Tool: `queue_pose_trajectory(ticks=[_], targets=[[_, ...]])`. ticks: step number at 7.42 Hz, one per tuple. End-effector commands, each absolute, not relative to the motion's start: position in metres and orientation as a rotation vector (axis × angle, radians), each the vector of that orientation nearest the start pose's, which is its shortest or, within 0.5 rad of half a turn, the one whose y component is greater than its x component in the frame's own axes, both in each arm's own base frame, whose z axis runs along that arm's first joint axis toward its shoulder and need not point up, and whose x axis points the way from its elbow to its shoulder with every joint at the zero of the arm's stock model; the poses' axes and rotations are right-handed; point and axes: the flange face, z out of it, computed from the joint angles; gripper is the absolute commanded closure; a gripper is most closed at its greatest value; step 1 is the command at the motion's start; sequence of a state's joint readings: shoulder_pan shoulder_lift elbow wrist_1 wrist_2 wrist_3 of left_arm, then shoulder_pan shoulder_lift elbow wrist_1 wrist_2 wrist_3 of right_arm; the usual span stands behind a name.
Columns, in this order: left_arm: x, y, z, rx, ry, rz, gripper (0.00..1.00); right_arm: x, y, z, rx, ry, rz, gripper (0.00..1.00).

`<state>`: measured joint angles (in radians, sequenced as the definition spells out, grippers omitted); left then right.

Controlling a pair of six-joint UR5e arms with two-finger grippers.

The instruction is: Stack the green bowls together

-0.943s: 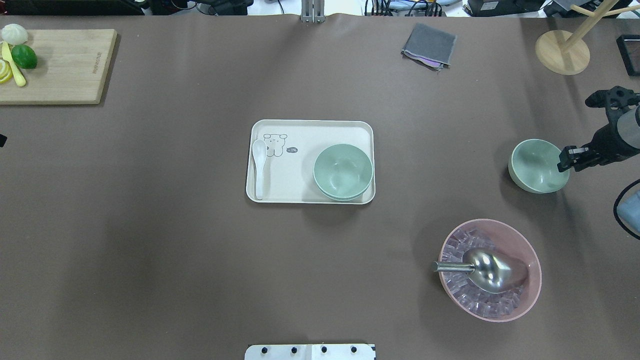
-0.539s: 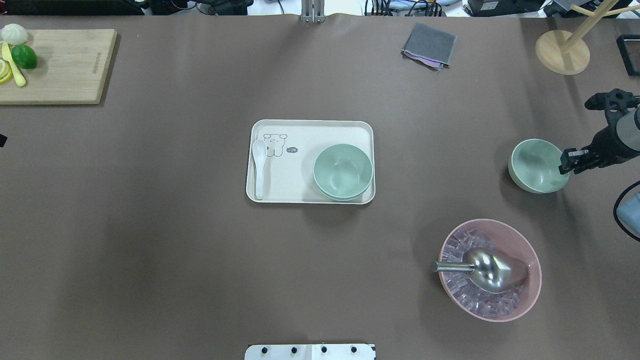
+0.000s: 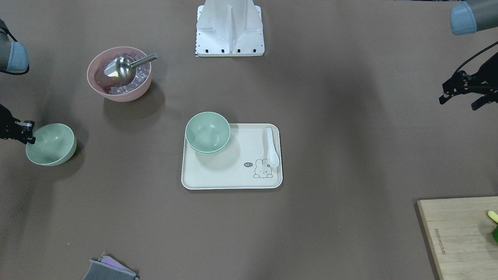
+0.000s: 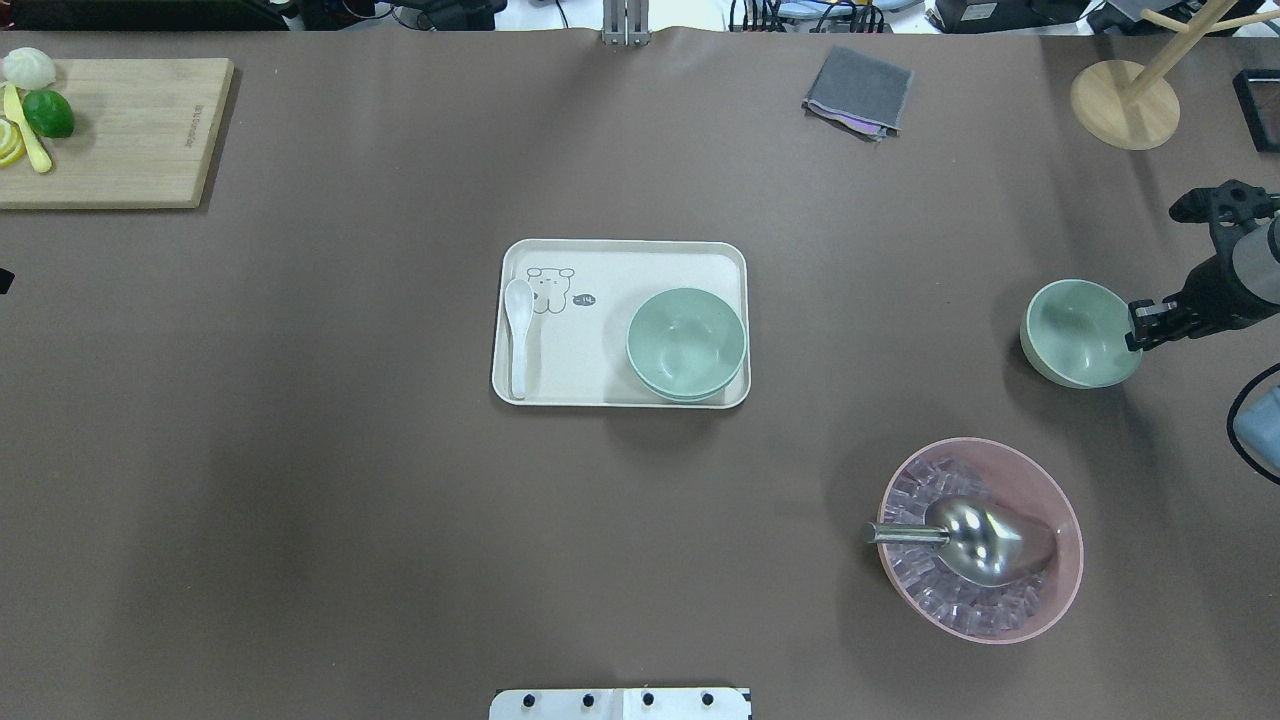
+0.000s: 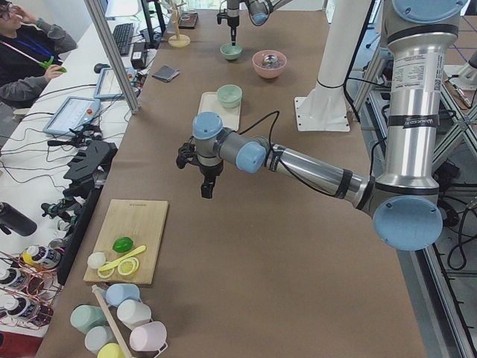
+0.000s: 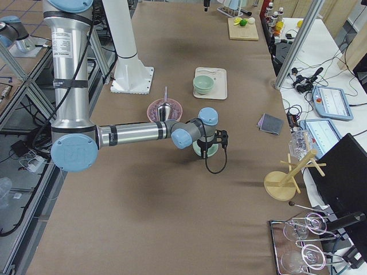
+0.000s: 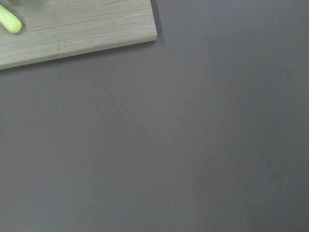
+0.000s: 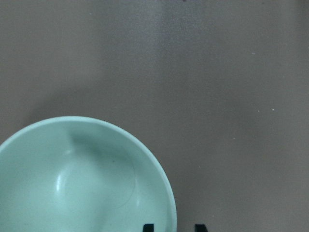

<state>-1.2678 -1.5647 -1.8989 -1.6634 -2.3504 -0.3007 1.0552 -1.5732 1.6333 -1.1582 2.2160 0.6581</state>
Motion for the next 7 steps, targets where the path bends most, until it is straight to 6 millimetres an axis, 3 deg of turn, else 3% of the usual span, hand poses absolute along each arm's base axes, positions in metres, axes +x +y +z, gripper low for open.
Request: queue_pose_trajectory(ticks=[1,2,4,5,6,7], targets=[[0.085,-0.486,0.487,0.149,0.852,0.164,0.01,-0.192,-0.486,0.581,0.039,-0.790,-0.023,1.00],[0.084,-0.485,0.487,0.149,0.852,0.162,0.01,-0.193,-0.493,0.565,0.053,-0.809,-0.030,1.00],[0.070,-0.483,0.497,0.157,0.843,0.164,0.01,-0.180,-0.527,0.522,0.040,-0.868,0.021,1.00],[0.045,-0.477,0.513,0.176,0.827,0.178,0.01,-0.176,-0.548,0.485,0.023,-0.876,0.045,1.00],[0.024,-0.472,0.528,0.175,0.809,0.199,0.01,-0.177,-0.554,0.456,0.021,-0.873,0.049,1.00],[-0.009,-0.463,0.556,0.179,0.786,0.226,0.01,-0.180,-0.561,0.425,0.012,-0.871,0.060,1.00]])
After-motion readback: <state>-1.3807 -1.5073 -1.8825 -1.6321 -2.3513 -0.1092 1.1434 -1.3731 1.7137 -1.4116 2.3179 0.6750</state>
